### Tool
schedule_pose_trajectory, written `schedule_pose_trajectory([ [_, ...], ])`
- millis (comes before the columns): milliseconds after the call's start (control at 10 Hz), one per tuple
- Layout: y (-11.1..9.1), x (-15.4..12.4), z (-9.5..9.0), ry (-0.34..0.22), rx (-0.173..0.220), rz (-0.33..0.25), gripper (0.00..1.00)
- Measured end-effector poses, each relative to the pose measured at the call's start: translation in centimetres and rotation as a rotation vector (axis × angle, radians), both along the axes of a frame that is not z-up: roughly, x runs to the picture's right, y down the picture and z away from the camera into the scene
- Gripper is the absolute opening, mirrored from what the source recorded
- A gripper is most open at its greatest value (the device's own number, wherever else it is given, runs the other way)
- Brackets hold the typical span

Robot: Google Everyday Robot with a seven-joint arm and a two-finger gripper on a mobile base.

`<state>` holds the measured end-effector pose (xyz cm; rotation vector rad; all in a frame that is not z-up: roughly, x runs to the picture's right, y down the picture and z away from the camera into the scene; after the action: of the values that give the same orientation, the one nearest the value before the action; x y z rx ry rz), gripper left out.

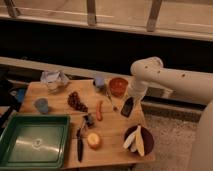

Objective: Wipe table surface with eraser

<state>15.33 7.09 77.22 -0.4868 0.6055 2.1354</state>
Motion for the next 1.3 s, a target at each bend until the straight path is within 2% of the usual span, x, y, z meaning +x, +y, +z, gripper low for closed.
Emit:
schedule_pose_trajectory([
  [200, 0.0, -0.2, 0.1, -0.004, 0.0, -0.002, 0.0],
  [400, 0.8, 0.3, 0.6, -0.009, -0.02, 0.024, 0.0],
  [700, 4.0, 1.8, 2.7, -0.043, -0.071, 0.101, 0.0],
  [1100, 5.5, 2.0, 4.5, -0.077, -0.094, 0.139, 0.0],
  [1300, 5.4, 2.5, 6.5, -0.071, -0.118, 0.161, 0.0],
])
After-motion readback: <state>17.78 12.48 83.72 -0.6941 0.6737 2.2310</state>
